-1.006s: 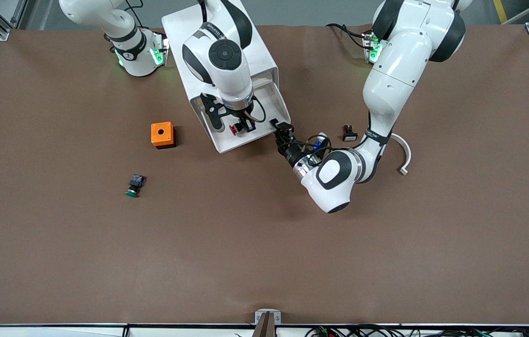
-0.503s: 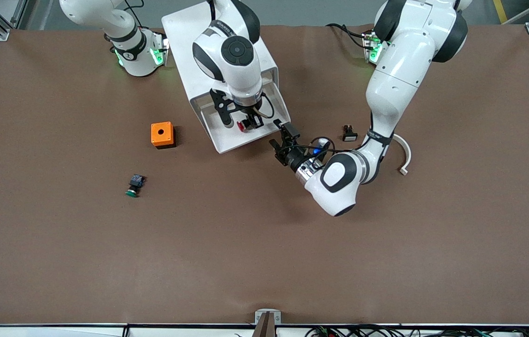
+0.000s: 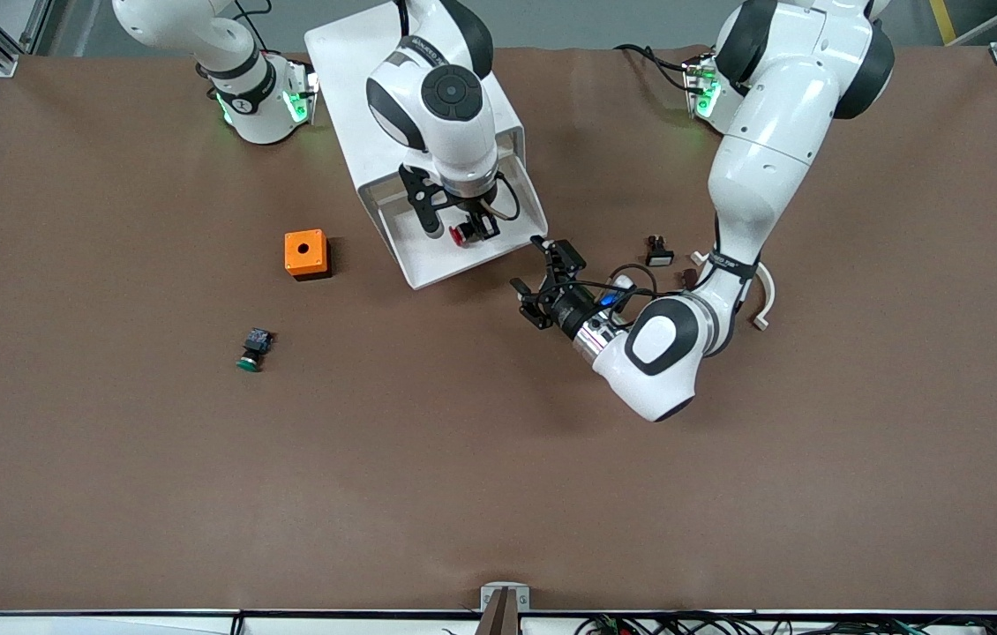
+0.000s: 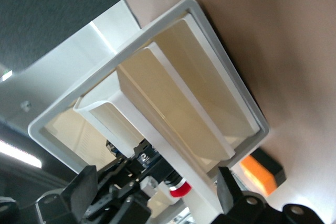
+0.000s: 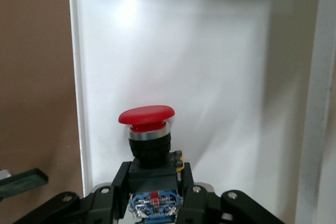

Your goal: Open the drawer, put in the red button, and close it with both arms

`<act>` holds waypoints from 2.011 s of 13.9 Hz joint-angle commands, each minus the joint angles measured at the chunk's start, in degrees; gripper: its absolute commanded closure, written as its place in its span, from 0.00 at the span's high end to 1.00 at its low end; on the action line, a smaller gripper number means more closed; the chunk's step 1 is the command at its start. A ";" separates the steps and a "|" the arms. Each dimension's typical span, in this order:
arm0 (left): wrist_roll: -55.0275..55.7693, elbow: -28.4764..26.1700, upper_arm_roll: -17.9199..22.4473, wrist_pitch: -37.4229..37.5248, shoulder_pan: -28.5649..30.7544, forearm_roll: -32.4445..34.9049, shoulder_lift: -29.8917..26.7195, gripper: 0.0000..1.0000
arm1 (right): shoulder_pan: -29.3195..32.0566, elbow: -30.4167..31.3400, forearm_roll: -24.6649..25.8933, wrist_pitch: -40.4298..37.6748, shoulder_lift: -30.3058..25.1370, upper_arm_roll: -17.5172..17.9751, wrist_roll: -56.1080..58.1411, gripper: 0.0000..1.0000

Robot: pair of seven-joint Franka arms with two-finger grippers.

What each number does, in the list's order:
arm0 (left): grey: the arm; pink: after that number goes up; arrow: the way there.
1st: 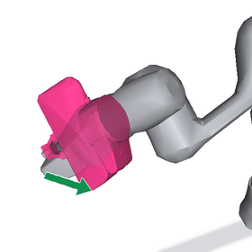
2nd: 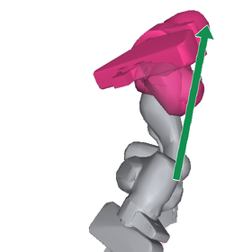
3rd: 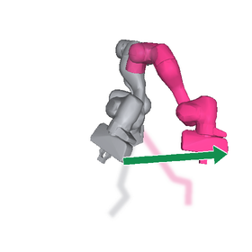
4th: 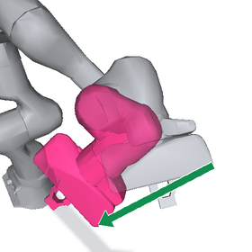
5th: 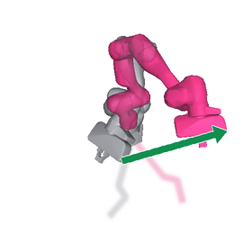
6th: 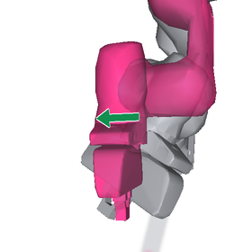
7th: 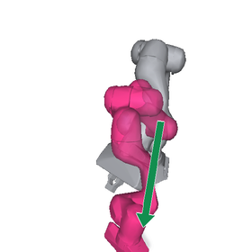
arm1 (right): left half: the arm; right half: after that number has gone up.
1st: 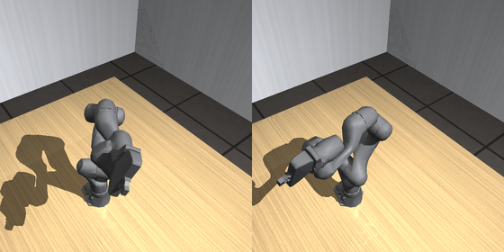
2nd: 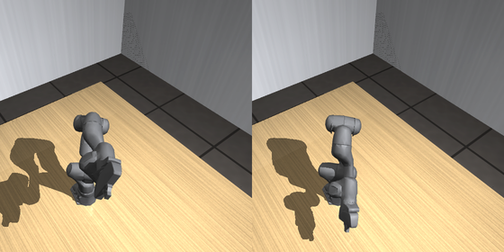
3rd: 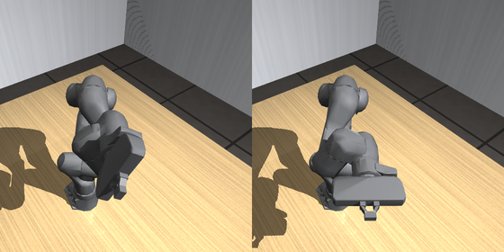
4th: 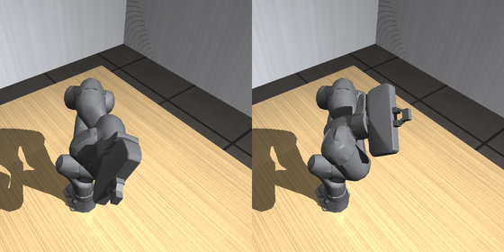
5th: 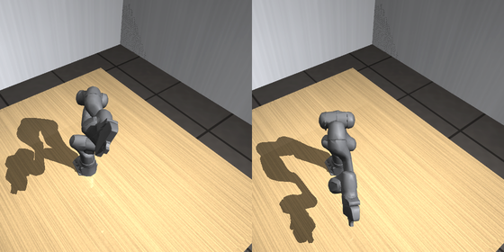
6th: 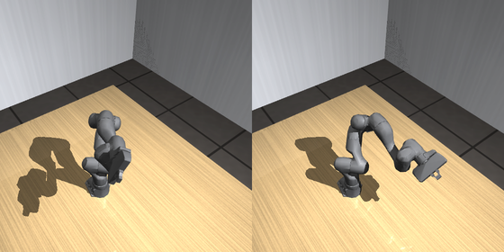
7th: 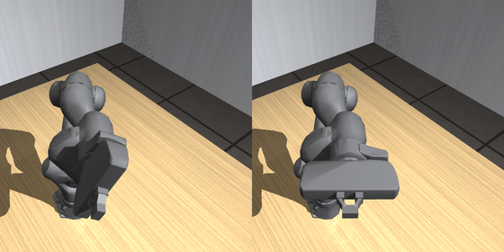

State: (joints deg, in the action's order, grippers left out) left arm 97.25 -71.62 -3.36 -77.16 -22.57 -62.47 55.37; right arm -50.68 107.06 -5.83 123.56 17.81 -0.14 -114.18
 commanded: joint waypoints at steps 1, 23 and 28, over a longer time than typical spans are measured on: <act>-8.88 2.17 2.03 0.79 -0.27 1.20 -1.14 1.00 | -0.57 -2.11 -0.94 -0.86 0.91 -0.56 -0.87 1.00; -47.77 2.63 2.48 -29.08 -8.79 46.72 -12.13 1.00 | 42.39 -23.28 -0.06 -31.25 0.47 -1.09 70.02 1.00; -47.77 2.36 2.31 -33.32 -9.77 50.60 -12.13 1.00 | 51.97 -32.24 5.48 -46.10 0.56 -1.09 96.11 1.00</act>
State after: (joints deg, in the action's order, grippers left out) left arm 50.53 -67.82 -1.36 -109.48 -32.12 -13.00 44.42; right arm -2.28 79.41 -2.01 82.87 18.14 -2.35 -26.23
